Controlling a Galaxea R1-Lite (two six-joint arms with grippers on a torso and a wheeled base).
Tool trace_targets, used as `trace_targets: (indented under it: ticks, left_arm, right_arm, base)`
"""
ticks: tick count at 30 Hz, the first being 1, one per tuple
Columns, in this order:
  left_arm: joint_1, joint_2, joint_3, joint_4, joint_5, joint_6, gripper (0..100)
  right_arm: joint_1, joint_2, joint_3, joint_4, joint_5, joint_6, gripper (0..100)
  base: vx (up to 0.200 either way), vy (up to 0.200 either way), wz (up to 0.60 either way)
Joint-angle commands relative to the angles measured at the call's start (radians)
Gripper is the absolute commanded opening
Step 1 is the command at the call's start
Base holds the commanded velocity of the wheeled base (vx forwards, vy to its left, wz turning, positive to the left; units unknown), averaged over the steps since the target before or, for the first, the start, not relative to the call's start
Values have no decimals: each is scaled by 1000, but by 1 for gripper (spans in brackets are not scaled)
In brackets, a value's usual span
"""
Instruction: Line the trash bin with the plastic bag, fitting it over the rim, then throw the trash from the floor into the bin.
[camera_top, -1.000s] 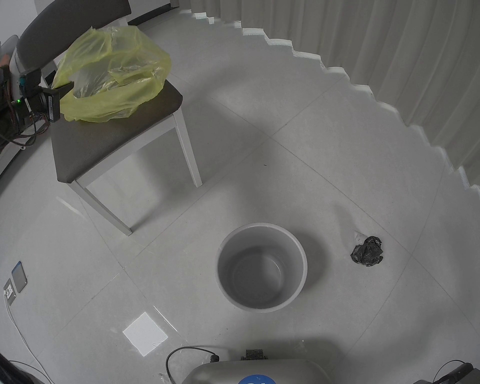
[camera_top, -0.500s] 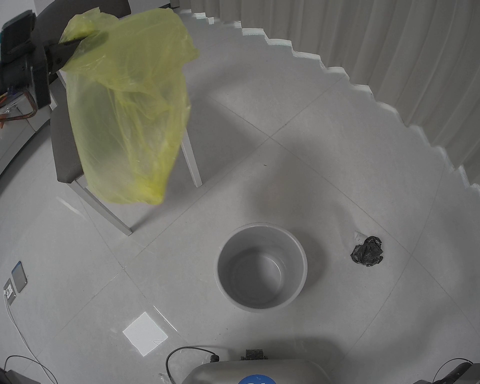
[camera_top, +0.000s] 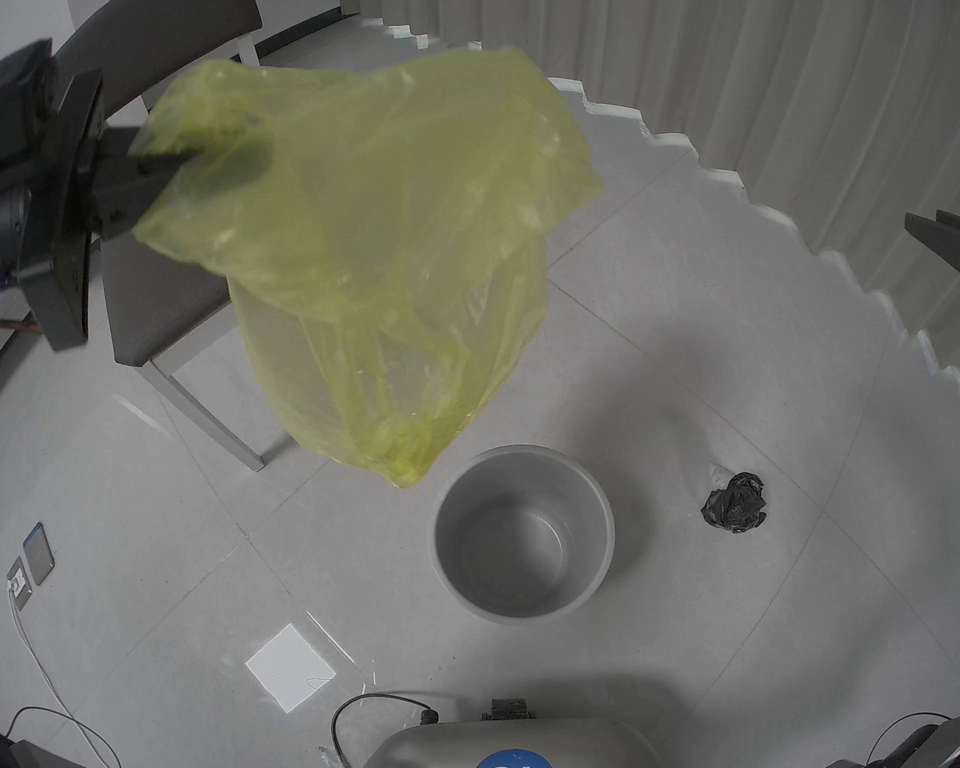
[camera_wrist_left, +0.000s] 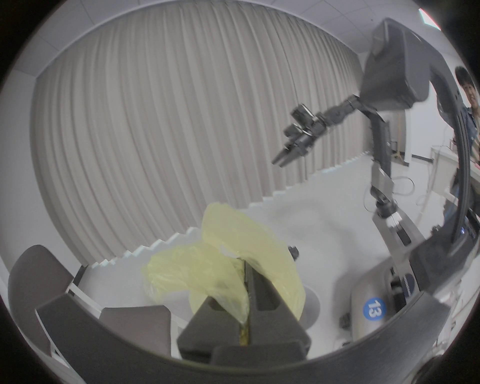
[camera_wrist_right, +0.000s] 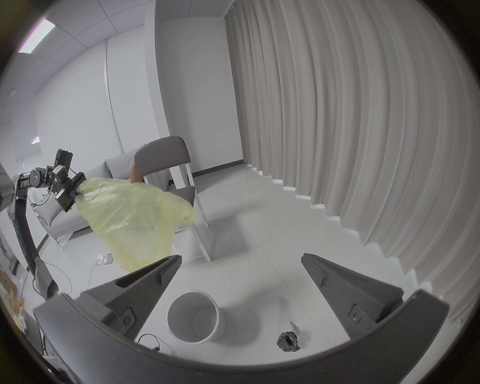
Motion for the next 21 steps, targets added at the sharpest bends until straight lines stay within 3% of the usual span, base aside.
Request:
trace_targets:
  ticks: [1,3,8,13,21]
  left_arm:
    - [-9,41,-43,55,0,53,0]
    - [-39,39,-56,75,0,66,0]
    - [-92,32,-76,87,10,66,0]
    - [-107,22,-101,112,10,66,0]
    - [-162,-15,-110,181,12,67,0]
  right_arm:
    - [6,111,-43,-4,24,6,100]
    - [24,151,-61,-10,50,30,100]
    - [116,217,-74,-45,41,102,100]
    - [170,283,-78,-109,31,104,100]
    - [233,466,-291,-143,22,99,100]
  base:
    - [0,0,0]
    - [0,0,0]
    - [0,0,0]
    - [0,0,0]
    - [0,0,0]
